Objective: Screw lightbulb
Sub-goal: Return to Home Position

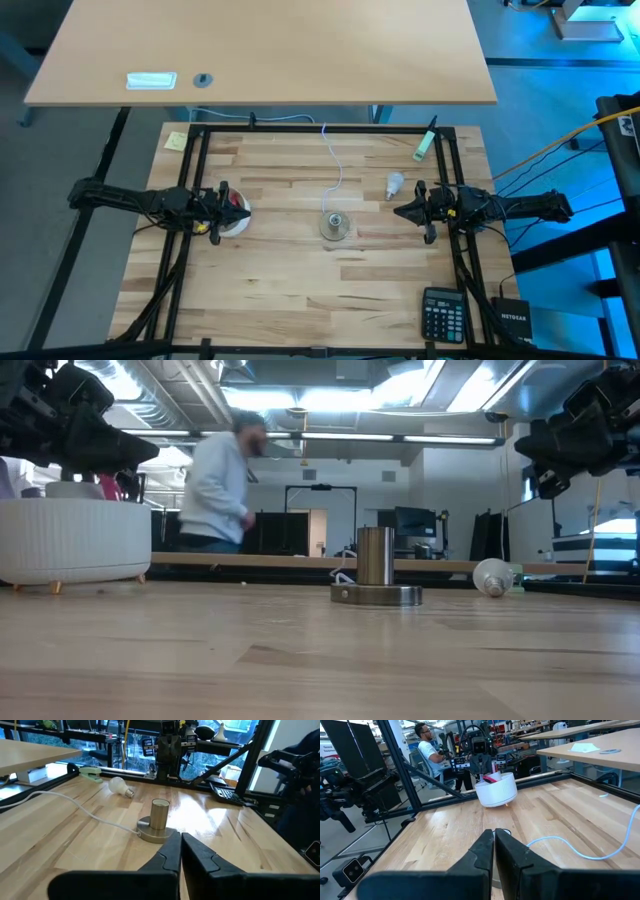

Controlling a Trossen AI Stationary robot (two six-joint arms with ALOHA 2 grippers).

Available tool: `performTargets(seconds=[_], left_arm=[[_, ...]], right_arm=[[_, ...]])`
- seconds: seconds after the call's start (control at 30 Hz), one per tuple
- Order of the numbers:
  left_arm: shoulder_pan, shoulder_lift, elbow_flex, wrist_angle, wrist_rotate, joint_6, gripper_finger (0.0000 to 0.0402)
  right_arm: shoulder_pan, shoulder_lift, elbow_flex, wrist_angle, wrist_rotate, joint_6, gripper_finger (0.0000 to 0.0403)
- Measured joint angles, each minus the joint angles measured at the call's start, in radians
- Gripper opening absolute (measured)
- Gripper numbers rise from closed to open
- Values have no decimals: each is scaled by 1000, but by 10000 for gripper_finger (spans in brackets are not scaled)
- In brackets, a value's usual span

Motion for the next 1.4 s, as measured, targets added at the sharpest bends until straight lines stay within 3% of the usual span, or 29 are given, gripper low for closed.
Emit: performTargets(seconds=[1.4], left_arm=[[0, 0, 0, 7, 0, 0, 6]], right_arm=[[0, 0, 0, 1, 0, 0, 21]])
